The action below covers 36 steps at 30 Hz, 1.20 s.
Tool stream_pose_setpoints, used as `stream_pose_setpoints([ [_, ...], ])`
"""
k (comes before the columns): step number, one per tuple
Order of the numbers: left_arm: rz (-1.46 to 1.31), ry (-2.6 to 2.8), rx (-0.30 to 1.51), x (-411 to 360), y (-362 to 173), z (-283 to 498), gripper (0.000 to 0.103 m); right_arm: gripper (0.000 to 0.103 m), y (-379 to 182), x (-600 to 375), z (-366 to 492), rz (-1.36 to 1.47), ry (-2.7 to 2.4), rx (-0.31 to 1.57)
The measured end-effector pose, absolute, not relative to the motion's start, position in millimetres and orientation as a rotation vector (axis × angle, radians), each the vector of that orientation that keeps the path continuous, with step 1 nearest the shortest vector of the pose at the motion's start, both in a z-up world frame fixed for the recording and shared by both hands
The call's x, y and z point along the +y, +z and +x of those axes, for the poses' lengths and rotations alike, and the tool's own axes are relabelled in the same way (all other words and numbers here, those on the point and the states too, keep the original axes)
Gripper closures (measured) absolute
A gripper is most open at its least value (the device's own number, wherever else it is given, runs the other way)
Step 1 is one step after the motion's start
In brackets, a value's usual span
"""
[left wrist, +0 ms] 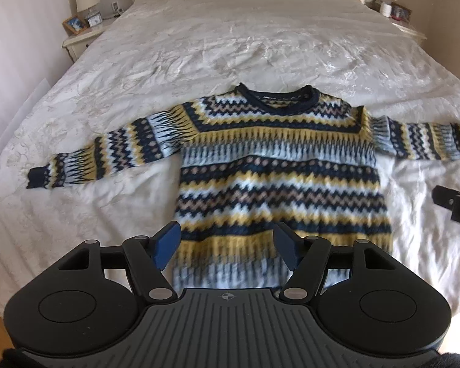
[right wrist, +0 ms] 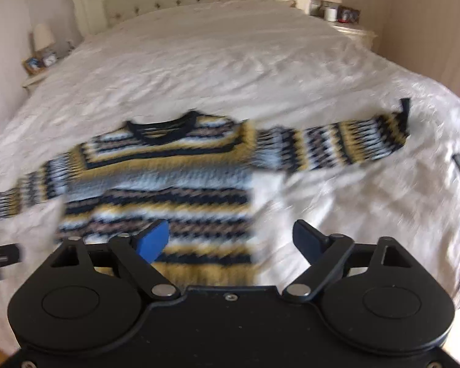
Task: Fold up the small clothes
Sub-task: 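Reach the right tool to the navy sleeve cuff and close on it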
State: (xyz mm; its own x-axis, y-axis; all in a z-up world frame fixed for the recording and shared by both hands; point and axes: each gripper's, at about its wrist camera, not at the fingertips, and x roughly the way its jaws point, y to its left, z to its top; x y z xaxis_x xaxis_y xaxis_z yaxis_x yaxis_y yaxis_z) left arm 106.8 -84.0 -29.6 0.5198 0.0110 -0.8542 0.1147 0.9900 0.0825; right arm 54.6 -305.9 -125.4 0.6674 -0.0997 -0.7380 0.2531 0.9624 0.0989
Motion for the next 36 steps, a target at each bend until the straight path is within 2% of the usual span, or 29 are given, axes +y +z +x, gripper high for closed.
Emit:
stream_pose_setpoints([
  [2,0.104,-0.055,1.038,-95.0,-30.1,115.8,0.038,0.037,-130.1,-336.3,72.1,0.178,-0.231,0.833],
  [3,0.087,-0.053,1.050,-101.8,-30.6,120.9,0.038,0.038,-132.3,-352.4,80.5,0.172,-0.247,0.838],
  [12,0.039,0.022,1.089,-145.0,-34.1,155.0,0.038,0.039,-150.8,-475.9,142.0,0.032,-0.471,0.814],
  [15,0.034,0.052,1.105,-154.7,-35.9,164.8,0.038,0.043,-156.9,-508.6,159.5,0.060,-0.473,0.794],
  [20,0.030,0.091,1.122,-166.5,-37.2,176.0,0.038,0.043,-159.9,-565.7,175.9,0.200,-0.453,0.710],
  [26,0.038,0.139,1.143,-174.0,-40.0,185.2,0.038,0.043,-166.1,-607.9,188.3,0.204,-0.519,0.653],
  [35,0.047,0.171,1.164,-181.4,-44.0,190.4,0.038,0.043,-192.5,-639.7,220.4,0.127,-0.583,0.736],
  [36,0.049,0.171,1.166,-182.7,-44.4,191.2,0.038,0.047,-197.0,-641.5,223.8,0.127,-0.580,0.751],
])
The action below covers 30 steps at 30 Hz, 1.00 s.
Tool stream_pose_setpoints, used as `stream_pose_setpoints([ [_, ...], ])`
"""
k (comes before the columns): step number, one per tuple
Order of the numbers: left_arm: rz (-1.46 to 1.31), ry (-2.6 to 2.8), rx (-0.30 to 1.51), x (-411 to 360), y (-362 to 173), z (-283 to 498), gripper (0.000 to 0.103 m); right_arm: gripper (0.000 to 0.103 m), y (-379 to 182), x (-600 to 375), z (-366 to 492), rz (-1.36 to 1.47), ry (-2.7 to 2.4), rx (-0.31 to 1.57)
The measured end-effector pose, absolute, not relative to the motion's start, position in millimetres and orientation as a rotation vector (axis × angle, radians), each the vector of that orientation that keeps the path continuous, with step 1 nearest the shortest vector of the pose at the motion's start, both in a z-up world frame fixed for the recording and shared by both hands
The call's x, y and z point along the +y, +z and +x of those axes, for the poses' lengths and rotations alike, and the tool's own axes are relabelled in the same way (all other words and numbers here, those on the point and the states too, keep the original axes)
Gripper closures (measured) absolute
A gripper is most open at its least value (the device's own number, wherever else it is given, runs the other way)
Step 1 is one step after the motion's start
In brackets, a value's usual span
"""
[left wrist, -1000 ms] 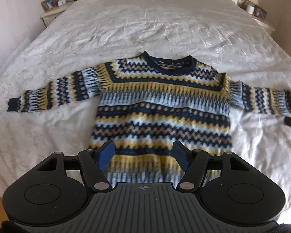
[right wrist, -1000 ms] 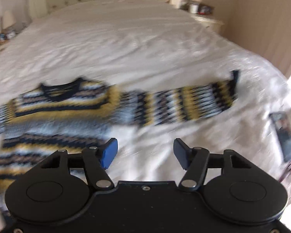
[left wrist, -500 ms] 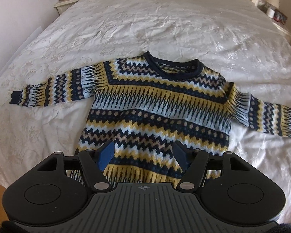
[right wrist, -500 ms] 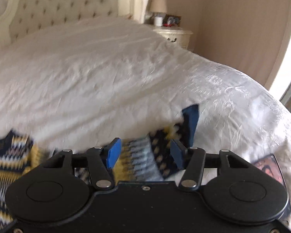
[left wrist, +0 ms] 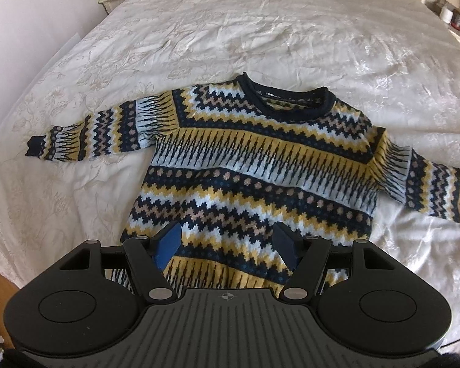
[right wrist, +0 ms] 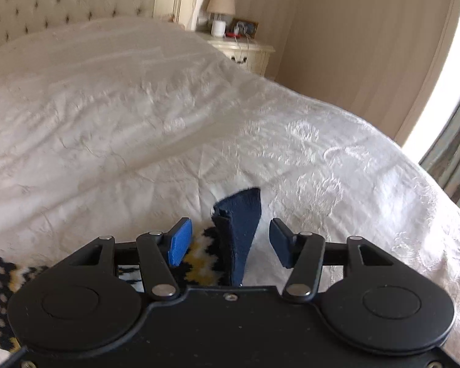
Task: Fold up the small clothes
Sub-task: 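Reach the right tool to the navy sleeve cuff and close on it, then carry the cuff with the right tool across the sweater body and lay it down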
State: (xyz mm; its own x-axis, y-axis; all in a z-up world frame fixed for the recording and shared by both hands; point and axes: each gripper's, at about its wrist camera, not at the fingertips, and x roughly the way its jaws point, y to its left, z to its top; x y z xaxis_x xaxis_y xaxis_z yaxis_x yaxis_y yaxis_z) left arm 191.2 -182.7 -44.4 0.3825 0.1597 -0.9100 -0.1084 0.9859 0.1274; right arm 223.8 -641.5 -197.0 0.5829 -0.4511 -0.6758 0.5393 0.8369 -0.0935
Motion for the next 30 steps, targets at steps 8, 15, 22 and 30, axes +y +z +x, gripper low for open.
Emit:
stream_pose_setpoints([
  [8,0.060,0.152,1.152,-178.3,-43.6,190.7,0.038,0.093,-214.6,-653.9,236.7,0.218,-0.563,0.807],
  [15,0.038,0.122,1.139,-154.4,-48.0,197.4,0.038,0.093,-148.8,-607.8,227.4,0.262,-0.455,0.650],
  [22,0.033,0.022,1.118,-115.9,-57.0,213.6,0.038,0.093,-56.0,-483.1,236.9,0.220,-0.223,0.474],
  [30,0.051,0.064,1.073,-24.7,-60.9,227.8,0.038,0.093,-41.4,-286.1,290.8,0.211,0.086,0.497],
])
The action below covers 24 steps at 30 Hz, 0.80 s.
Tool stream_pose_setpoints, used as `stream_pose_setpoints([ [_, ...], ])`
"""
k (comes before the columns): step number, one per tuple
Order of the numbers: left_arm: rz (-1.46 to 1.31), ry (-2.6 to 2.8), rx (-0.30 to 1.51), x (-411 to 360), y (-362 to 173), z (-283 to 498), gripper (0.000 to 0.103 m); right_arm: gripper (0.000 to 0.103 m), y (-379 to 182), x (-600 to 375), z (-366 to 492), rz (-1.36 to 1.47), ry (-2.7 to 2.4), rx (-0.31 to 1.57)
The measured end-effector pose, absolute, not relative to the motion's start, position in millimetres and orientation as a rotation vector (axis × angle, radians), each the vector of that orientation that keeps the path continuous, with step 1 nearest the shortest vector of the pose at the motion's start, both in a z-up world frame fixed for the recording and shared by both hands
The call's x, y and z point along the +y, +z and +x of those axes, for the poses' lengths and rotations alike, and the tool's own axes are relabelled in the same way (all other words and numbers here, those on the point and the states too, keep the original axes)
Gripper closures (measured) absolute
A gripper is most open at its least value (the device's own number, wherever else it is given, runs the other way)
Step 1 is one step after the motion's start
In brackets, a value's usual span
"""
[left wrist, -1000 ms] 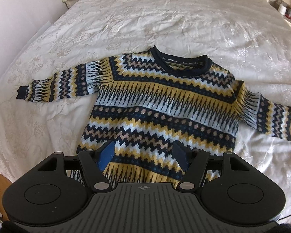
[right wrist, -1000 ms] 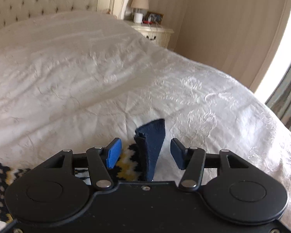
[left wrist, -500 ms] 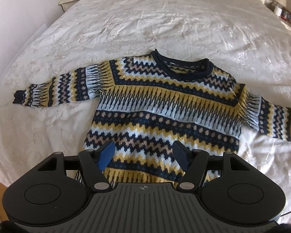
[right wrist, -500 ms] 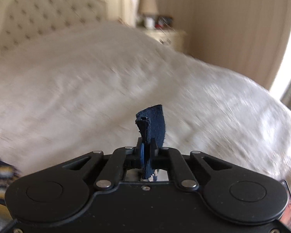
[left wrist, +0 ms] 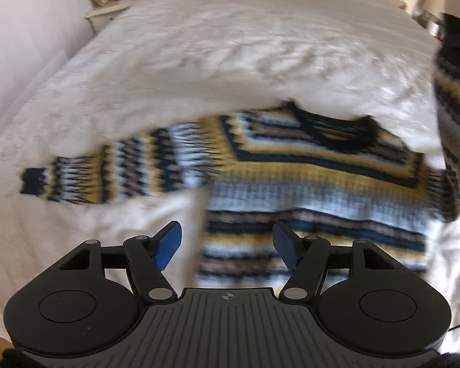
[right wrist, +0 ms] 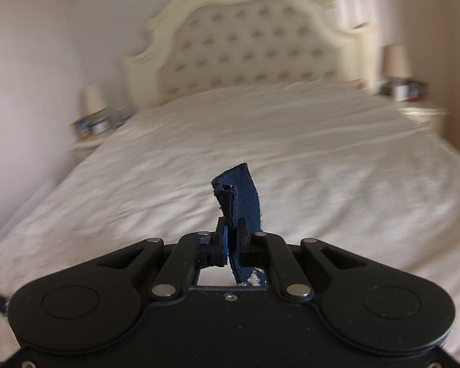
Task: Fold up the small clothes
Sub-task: 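Carry the cuff with the right tool across the sweater body and lay it down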
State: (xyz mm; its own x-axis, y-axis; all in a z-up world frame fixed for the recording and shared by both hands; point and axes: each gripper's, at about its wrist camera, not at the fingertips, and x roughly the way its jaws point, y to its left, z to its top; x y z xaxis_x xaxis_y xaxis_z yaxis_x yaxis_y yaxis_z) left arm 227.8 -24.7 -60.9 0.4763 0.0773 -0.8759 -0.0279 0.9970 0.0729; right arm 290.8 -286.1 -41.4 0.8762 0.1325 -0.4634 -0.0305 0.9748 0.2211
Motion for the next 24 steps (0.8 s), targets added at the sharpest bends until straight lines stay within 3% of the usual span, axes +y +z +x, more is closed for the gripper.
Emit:
stream_pose_setpoints([
  [7,0.086,0.147,1.082,56.0,-73.6,236.7,0.038,0.093,-112.2,-153.9,334.3,0.190,0.247,0.659],
  [17,0.024,0.181,1.101,110.2,-90.7,251.6,0.038,0.093,-163.9,-87.8,330.7,0.151,0.236,0.770],
  [24,0.031,0.124,1.064,102.8,-91.1,277.7,0.038,0.074,-178.4,-65.7,320.4,0.193,0.347,0.797],
])
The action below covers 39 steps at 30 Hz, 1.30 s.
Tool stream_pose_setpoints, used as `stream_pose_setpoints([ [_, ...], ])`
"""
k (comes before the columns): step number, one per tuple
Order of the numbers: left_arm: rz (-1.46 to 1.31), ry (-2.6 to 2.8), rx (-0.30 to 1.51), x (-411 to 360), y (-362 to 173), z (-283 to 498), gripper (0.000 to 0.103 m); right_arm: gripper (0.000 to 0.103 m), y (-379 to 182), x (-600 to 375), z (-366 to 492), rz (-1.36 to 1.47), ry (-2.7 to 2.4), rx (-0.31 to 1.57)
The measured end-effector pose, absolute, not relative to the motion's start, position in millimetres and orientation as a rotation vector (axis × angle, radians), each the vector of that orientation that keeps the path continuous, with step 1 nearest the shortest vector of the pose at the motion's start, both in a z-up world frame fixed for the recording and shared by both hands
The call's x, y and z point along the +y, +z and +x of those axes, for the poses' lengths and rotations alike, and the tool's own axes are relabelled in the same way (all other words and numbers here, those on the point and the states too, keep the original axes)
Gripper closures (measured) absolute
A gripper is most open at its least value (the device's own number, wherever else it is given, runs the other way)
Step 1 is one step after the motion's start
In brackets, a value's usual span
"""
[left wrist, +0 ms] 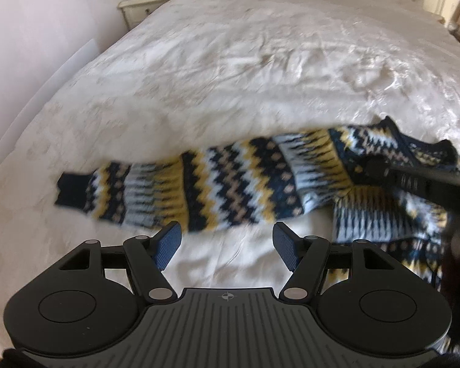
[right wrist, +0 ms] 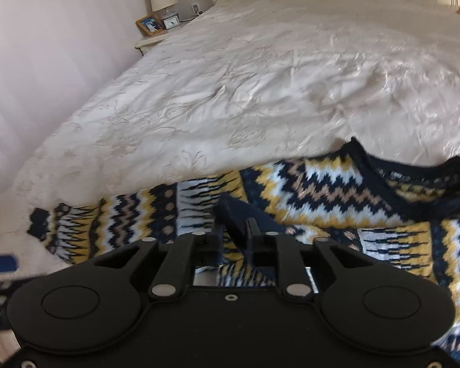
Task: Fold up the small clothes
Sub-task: 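Carry the cuff with the right tool across the sweater body and lay it down, then open the right tool to release the cuff on the sweater body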
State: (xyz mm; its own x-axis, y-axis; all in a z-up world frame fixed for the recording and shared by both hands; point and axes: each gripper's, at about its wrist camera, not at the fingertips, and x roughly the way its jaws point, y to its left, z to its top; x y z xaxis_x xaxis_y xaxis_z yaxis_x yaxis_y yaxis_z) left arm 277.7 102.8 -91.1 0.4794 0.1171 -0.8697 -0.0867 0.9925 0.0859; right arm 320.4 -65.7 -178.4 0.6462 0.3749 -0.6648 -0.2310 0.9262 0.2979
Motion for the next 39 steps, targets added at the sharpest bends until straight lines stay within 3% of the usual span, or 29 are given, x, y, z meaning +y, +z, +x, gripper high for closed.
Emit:
stream_pose_setpoints([
  [4,0.045,0.075,1.045,85.2,-95.1,292.6,0.038,0.069,-171.6,-90.0,307.5,0.226,0.321,0.780],
  [6,0.054,0.048,1.041,71.6,-98.2,298.9,0.038,0.051,-166.7,-109.8,301.0,0.246,0.295,0.769],
  [16,0.095,-0.058,1.033,-8.5,-126.5,320.5,0.038,0.051,-178.5,-221.0,291.5,0.280,0.092,0.810],
  [23,0.196,-0.073,1.062,-52.0,-177.7,338.5,0.039,0.051,-172.9,-319.2,305.6,0.253,-0.067,0.835],
  [25,0.254,-0.049,1.120,-57.4,-199.1,344.7,0.048,0.051,-171.8,-342.6,317.1,0.254,-0.103,0.847],
  [39,0.236,0.037,1.169,-50.1,-224.6,348.5,0.047,0.051,-227.0,-396.1,408.7,0.273,-0.075,1.081],
])
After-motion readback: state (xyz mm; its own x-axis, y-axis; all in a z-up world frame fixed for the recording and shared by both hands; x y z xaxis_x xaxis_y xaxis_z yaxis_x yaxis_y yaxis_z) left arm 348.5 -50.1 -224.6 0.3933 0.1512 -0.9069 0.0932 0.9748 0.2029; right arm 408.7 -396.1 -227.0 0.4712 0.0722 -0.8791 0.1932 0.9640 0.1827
